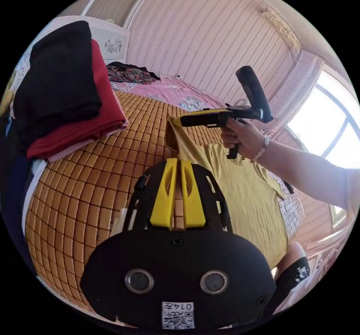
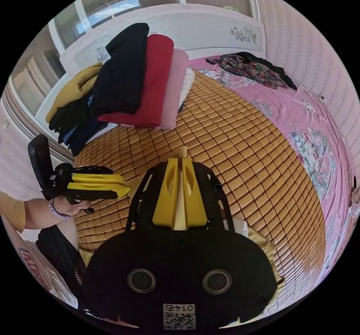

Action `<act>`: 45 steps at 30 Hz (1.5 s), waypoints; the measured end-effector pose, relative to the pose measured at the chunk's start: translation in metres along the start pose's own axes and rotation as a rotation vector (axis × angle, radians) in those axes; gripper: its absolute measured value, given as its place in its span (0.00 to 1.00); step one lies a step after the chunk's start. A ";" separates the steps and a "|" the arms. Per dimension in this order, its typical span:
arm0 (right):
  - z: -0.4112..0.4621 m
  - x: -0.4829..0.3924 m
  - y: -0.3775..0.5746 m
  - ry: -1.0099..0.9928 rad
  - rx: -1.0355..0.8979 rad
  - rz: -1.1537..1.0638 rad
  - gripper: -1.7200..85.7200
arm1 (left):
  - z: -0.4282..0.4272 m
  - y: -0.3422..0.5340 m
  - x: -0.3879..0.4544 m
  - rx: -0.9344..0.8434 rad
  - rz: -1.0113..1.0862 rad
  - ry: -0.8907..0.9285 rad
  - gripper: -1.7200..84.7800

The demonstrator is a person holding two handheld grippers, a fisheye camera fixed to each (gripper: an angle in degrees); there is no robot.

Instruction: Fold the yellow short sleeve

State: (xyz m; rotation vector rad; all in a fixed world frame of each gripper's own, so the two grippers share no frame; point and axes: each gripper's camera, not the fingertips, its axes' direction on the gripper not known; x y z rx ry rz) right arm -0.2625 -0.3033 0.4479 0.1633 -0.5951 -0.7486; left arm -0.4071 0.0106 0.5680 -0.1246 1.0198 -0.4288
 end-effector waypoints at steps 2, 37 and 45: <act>-0.006 -0.013 -0.015 -0.042 0.018 -0.030 0.08 | -0.021 0.017 -0.008 0.008 -0.057 -0.011 0.03; 0.017 -0.025 -0.008 -0.095 0.016 0.216 0.02 | -0.067 0.083 0.016 0.009 0.002 -0.103 0.01; -0.142 0.001 0.159 -0.016 0.356 0.378 0.03 | -0.098 0.122 0.111 0.144 0.314 0.171 0.01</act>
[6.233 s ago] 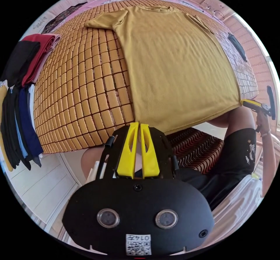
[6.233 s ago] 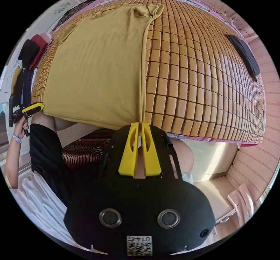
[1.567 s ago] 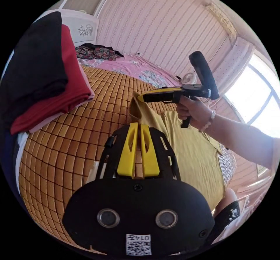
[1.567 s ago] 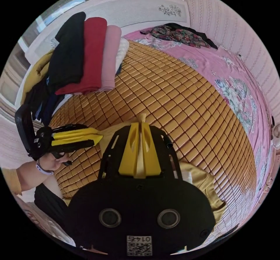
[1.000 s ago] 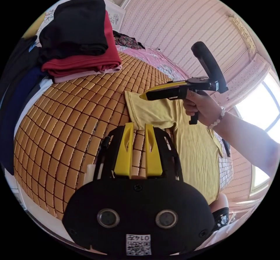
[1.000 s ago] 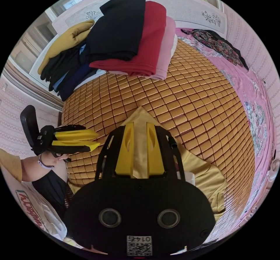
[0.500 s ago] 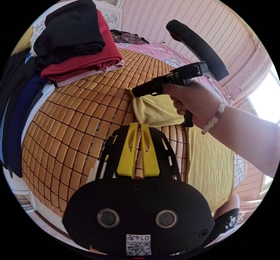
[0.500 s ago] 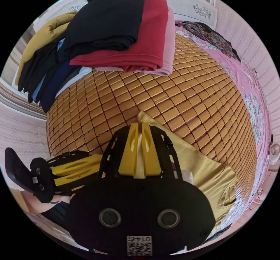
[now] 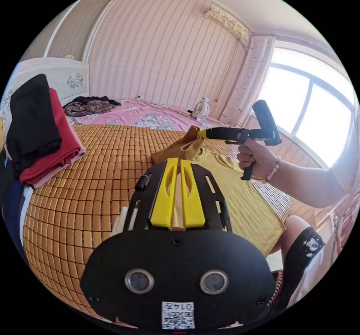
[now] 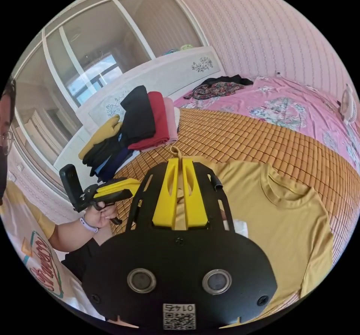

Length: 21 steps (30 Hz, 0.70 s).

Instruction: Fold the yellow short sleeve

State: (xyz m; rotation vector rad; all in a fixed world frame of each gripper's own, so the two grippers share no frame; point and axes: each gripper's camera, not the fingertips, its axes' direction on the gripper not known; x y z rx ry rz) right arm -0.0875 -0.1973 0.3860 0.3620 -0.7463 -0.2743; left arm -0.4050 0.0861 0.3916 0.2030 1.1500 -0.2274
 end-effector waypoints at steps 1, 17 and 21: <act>-0.028 0.010 0.021 0.031 0.021 0.055 0.04 | 0.001 0.004 0.005 -0.001 0.011 0.006 0.01; 0.001 0.085 0.036 0.204 -0.247 0.034 0.12 | 0.113 0.050 0.009 -0.423 0.163 -0.034 0.07; 0.042 0.102 -0.003 0.199 -0.258 0.021 0.12 | 0.152 0.050 0.013 -0.528 0.231 -0.095 0.08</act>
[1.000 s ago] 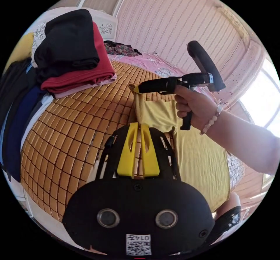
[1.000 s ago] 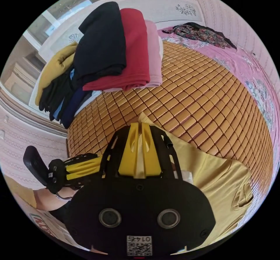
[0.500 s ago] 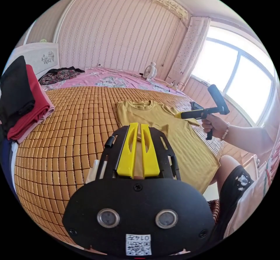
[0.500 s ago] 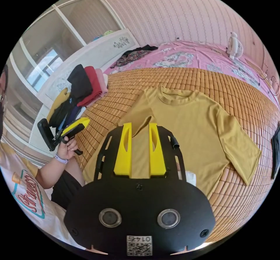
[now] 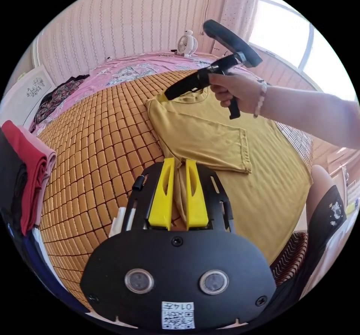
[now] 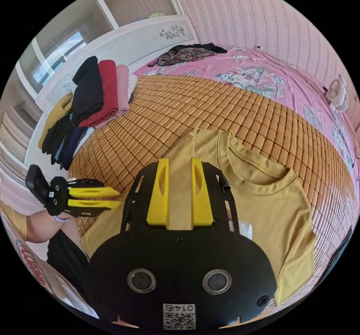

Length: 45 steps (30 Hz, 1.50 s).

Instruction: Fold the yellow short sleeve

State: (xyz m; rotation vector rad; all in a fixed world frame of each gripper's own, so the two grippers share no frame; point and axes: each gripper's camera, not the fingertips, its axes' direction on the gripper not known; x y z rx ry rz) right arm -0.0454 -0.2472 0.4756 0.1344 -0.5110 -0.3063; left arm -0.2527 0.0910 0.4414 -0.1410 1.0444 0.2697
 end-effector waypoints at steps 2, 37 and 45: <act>0.022 0.010 -0.027 0.027 -0.042 0.030 0.12 | 0.015 -0.006 0.001 -0.065 0.010 -0.058 0.08; -0.031 0.106 0.067 -0.056 -0.040 0.191 0.12 | 0.071 -0.033 0.021 0.019 -0.096 0.227 0.08; -0.008 0.115 0.033 -0.093 -0.120 0.103 0.04 | 0.087 -0.034 -0.010 0.110 -0.192 0.086 0.08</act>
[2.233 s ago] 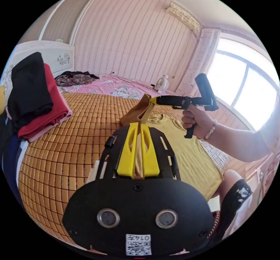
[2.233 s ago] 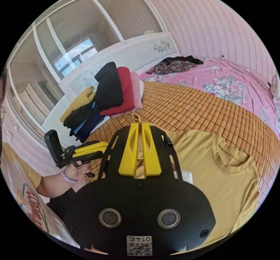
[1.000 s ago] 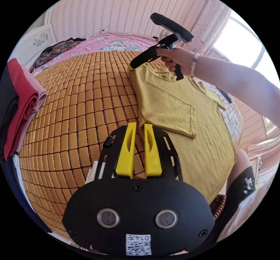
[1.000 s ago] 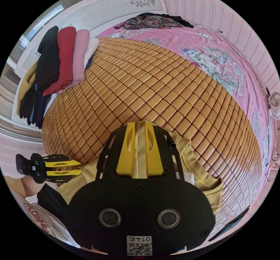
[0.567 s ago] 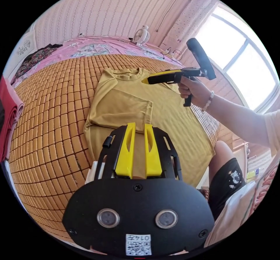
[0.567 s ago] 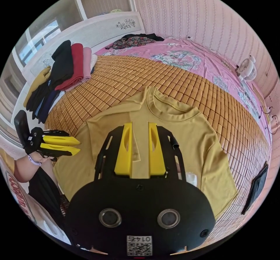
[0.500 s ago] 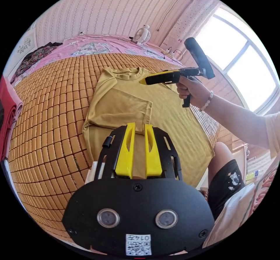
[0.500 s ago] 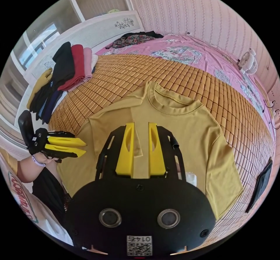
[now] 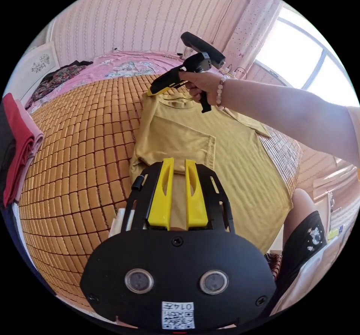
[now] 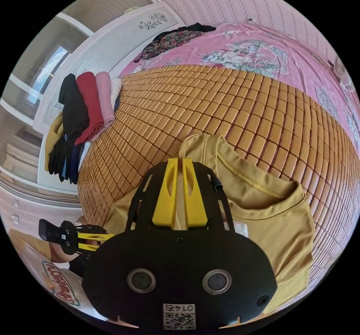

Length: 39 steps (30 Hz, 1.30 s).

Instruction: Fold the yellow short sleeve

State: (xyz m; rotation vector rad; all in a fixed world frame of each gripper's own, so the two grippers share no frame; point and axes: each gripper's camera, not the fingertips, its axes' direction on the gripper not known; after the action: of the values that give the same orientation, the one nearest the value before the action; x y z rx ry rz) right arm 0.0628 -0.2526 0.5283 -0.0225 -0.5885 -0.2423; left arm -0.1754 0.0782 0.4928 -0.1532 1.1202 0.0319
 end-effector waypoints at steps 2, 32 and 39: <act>0.000 -0.012 -0.017 0.038 -0.013 -0.080 0.04 | 0.004 -0.002 -0.016 0.008 -0.049 -0.045 0.08; -0.155 0.085 0.477 0.318 0.239 0.494 0.12 | 0.065 0.014 0.083 -0.212 0.236 0.087 0.08; -0.167 0.125 0.546 0.377 0.379 0.707 0.13 | 0.086 -0.051 0.136 -0.189 0.387 0.226 0.08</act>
State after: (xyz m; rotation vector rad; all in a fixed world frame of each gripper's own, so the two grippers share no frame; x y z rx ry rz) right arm 0.3815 0.2356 0.4840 0.1768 -0.2153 0.5453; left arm -0.0338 0.0327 0.4127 -0.1086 1.3592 0.4764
